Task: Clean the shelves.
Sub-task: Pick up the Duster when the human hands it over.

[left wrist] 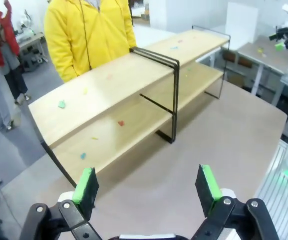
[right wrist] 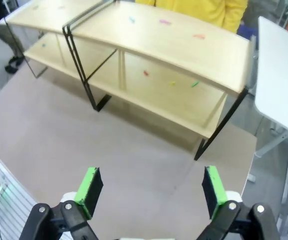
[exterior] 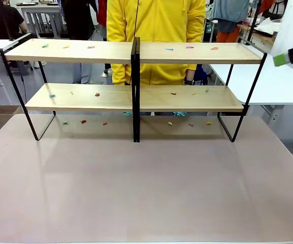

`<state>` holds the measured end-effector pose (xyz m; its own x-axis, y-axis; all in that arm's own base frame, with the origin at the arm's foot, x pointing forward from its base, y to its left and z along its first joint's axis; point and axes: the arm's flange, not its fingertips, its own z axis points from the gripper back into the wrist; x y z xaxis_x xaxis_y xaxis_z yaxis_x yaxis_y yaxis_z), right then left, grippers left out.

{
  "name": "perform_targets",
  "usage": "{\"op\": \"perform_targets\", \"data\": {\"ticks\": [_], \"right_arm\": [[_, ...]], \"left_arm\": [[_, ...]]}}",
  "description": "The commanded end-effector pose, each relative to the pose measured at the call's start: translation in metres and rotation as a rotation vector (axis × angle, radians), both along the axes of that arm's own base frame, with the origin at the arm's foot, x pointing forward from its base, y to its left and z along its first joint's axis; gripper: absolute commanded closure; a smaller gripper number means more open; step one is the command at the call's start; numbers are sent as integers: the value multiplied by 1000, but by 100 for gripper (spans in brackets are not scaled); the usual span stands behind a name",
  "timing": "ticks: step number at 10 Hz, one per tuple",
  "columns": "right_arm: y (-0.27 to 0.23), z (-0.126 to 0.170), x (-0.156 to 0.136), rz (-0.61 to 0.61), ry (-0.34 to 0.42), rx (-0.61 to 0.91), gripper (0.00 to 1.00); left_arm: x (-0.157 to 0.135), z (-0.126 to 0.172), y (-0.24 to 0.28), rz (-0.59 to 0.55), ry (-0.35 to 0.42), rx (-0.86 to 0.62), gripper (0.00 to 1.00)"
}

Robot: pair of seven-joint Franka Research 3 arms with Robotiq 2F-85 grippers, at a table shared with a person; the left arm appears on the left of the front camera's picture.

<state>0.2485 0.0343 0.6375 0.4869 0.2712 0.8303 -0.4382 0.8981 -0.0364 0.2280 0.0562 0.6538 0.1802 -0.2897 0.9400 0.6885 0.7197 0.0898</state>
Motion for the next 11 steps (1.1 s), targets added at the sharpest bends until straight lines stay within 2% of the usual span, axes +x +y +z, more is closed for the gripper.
{"op": "perform_targets", "data": {"ticks": [1, 5, 10, 11], "right_arm": [[-2, -7, 5, -31, -50, 17, 0], [-1, -2, 5, -36, -78, 11, 0], [1, -8, 10, -29, -62, 16, 0], [1, -9, 10, -25, -64, 19, 0]], "left_arm": [[-29, -84, -33, 15, -36, -29, 0], [-22, -86, -43, 55, 5, -38, 0], [-14, -92, -41, 22, 52, 7, 0], [-13, -92, -40, 46, 63, -8, 0]]}}
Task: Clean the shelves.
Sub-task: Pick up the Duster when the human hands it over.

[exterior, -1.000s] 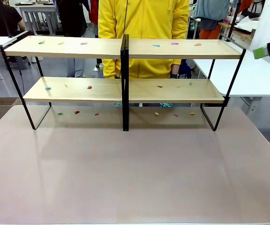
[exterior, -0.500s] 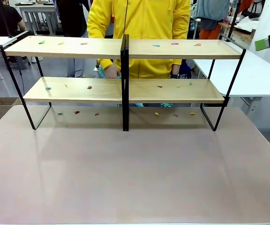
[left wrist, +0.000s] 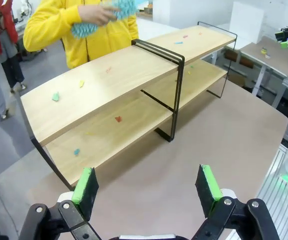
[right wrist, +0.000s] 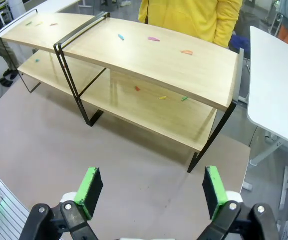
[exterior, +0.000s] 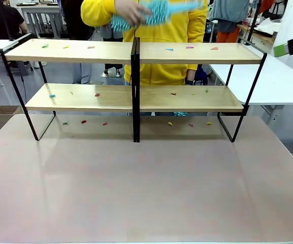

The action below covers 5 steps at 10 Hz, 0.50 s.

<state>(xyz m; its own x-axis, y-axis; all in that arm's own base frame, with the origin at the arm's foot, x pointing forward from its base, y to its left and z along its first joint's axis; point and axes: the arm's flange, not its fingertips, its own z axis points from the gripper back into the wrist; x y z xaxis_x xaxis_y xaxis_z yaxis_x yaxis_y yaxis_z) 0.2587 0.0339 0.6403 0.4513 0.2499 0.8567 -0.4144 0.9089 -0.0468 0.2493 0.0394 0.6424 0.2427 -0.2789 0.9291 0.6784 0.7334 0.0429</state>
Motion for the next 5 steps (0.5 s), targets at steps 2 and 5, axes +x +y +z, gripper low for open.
{"op": "perform_targets", "data": {"ticks": [2, 5], "right_arm": [[2, -14, 2, 4, -13, 2, 0], [3, -13, 3, -6, -17, 13, 0]], "left_arm": [[0, 1, 0, -2, -2, 0, 0], [0, 1, 0, -2, -2, 0, 0]]}}
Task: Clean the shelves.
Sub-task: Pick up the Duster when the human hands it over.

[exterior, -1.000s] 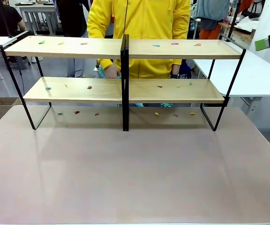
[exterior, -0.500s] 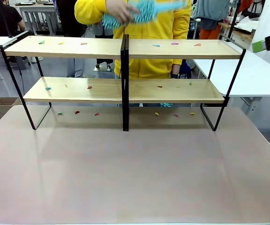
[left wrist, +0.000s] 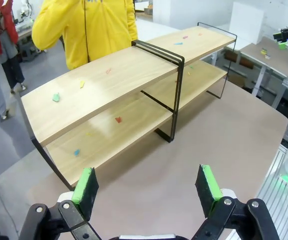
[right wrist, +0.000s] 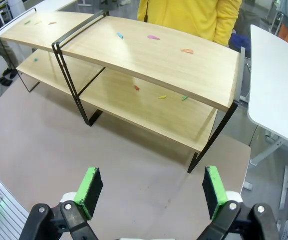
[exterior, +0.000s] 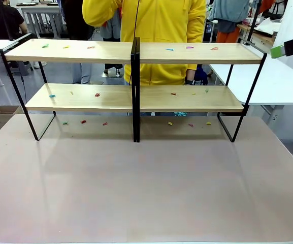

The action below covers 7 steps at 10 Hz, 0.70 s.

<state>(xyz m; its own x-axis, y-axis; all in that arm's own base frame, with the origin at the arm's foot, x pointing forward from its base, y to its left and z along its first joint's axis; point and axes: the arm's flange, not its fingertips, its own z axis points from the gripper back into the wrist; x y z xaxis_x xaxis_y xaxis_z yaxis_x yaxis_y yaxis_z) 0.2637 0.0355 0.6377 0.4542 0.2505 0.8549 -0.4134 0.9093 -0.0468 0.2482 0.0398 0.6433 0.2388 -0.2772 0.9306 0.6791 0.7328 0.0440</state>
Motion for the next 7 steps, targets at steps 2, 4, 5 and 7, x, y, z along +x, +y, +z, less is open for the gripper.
{"op": "perform_targets", "data": {"ticks": [2, 4, 5, 7], "right_arm": [[3, -10, -1, -20, -22, 26, 0], [6, -12, 2, -10, -13, 37, 0], [7, -12, 3, -4, -11, 37, 0], [13, -12, 5, 26, -11, 21, 0]], "left_arm": [[1, 0, -1, -1, 1, 2, 0], [1, 0, -1, -1, 1, 2, 0], [1, 0, -1, -1, 1, 2, 0], [1, 0, -1, -1, 1, 2, 0]]}}
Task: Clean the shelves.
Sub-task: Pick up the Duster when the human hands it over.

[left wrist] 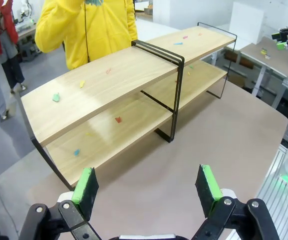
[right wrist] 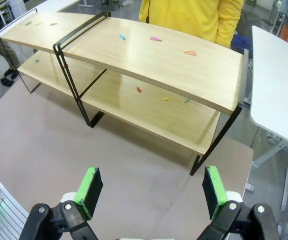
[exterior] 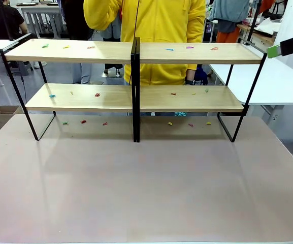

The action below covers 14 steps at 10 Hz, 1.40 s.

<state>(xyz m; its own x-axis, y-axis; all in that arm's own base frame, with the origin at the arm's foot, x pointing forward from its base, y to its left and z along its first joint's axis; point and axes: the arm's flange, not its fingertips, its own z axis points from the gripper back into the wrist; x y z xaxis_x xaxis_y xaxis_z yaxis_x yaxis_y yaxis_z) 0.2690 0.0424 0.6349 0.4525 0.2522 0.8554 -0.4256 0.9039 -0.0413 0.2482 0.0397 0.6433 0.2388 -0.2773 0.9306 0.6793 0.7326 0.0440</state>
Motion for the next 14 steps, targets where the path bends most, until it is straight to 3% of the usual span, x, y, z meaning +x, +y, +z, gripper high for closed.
{"op": "perform_targets", "data": {"ticks": [1, 4, 5, 14], "right_arm": [[9, -8, 2, 20, -15, 4, 0], [13, -6, 3, -2, -45, -5, 0], [9, -1, 1, 23, -1, -8, 0], [9, -1, 1, 23, -1, -8, 0]], "left_arm": [[1, 0, -1, -1, 1, 2, 0], [1, 0, -1, -1, 1, 2, 0], [1, 0, -1, -1, 1, 2, 0], [1, 0, -1, -1, 1, 2, 0]]}}
